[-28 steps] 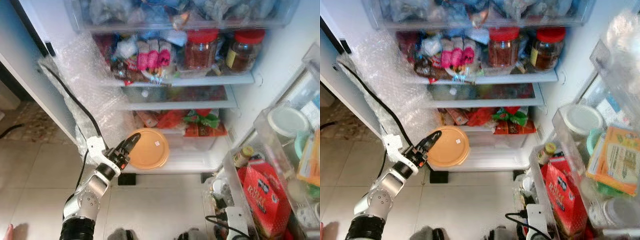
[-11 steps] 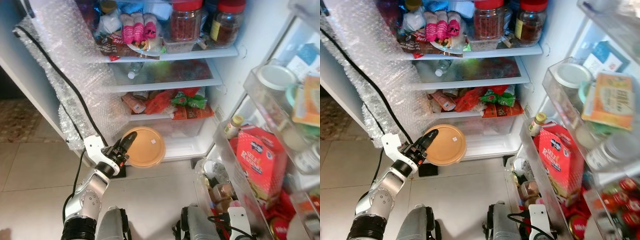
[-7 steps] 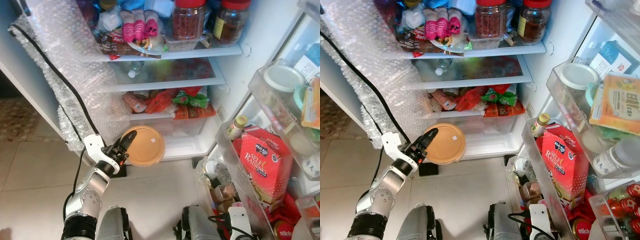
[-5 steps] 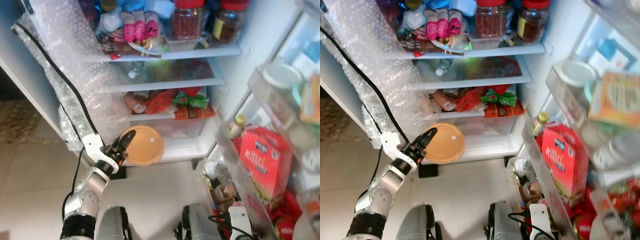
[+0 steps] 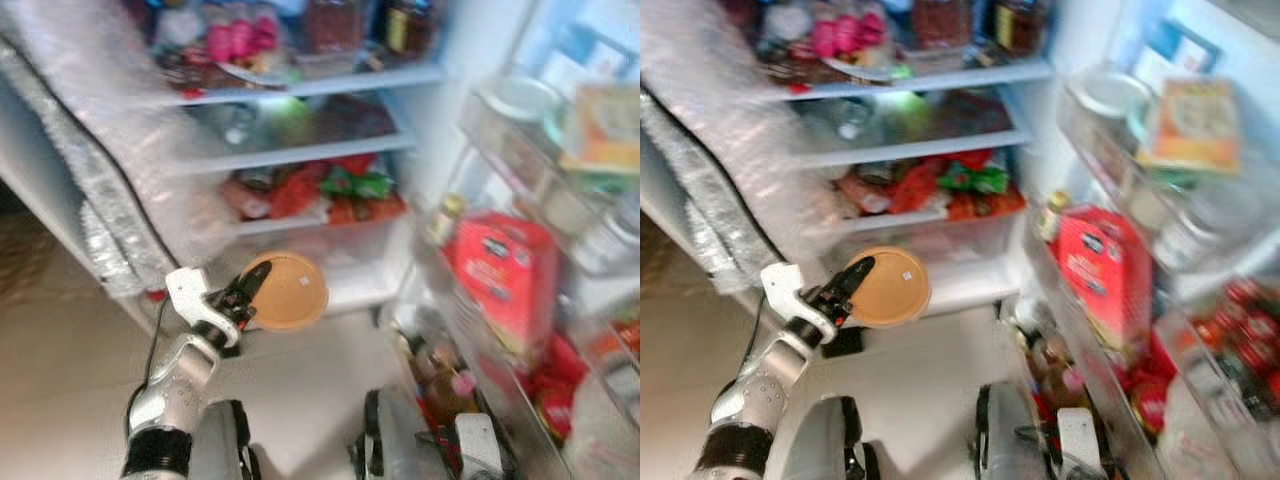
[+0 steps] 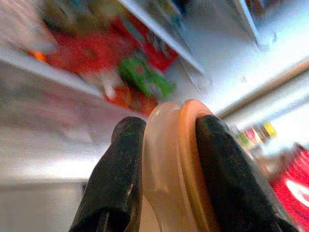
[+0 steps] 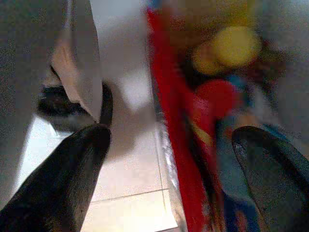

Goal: Restocking fridge

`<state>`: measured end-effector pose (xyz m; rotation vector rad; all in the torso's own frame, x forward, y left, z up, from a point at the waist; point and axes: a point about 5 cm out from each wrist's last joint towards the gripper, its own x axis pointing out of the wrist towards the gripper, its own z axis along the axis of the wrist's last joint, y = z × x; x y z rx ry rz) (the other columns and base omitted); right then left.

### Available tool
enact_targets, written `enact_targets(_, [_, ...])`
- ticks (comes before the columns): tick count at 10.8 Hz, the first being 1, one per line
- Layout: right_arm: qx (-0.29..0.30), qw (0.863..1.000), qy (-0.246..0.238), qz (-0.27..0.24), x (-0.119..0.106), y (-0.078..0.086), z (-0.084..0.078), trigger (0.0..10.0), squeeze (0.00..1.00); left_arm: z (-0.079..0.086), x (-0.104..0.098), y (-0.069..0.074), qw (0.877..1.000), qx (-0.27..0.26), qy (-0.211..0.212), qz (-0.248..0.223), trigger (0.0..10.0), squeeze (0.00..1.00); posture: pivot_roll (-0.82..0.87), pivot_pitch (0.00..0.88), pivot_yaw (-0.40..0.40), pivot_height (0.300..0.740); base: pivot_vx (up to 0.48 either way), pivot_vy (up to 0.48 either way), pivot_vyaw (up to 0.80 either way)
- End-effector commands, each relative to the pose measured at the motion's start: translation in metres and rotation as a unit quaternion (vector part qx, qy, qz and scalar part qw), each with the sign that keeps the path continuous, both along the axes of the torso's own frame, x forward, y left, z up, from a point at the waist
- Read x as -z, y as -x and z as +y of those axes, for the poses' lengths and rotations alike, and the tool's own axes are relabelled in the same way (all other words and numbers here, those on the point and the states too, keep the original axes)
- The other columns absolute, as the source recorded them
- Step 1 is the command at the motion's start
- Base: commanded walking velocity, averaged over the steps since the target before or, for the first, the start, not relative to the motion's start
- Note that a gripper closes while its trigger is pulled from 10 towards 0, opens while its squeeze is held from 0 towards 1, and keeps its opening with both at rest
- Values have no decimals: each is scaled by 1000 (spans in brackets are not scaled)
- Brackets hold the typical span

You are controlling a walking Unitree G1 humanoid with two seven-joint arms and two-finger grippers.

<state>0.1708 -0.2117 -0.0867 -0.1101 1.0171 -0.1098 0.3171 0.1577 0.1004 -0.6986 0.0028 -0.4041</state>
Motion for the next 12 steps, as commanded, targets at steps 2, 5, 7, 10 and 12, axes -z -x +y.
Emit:
enact_targets(2, [6, 1000, -11, -11, -2, -4, 2, 10000, 0, 5, 9, 4, 1000, -9, -3, 17, 10000, 0, -98, 190, -3, 594, 0, 0, 0])
enact_targets(5, [6, 1000, -14, -13, -2, -4, 2, 10000, 0, 6, 7, 4, 1000, -10, -3, 13, 10000, 0, -96, 190, -3, 594, 251, 0, 0])
enact_targets(7, [5, 1000, -13, -13, -2, -4, 2, 10000, 0, 6, 2, 2, 1000, -9, 8, 3, 10000, 0, -94, 190, -4, 594, 251, 0, 0])
enact_targets(10, [3, 1000, -13, -12, -2, -4, 2, 10000, 0, 5, -2, 1, 1000, -7, 10, -4, 10000, 0, -93, 189, -4, 594, 257, 0, 0])
enact_targets(12, [2, 1000, -14, -12, -2, -5, 2, 10000, 0, 3, -4, 1, 1000, -4, 11, -8, 10000, 0, -92, 190, -4, 594, 257, 0, 0])
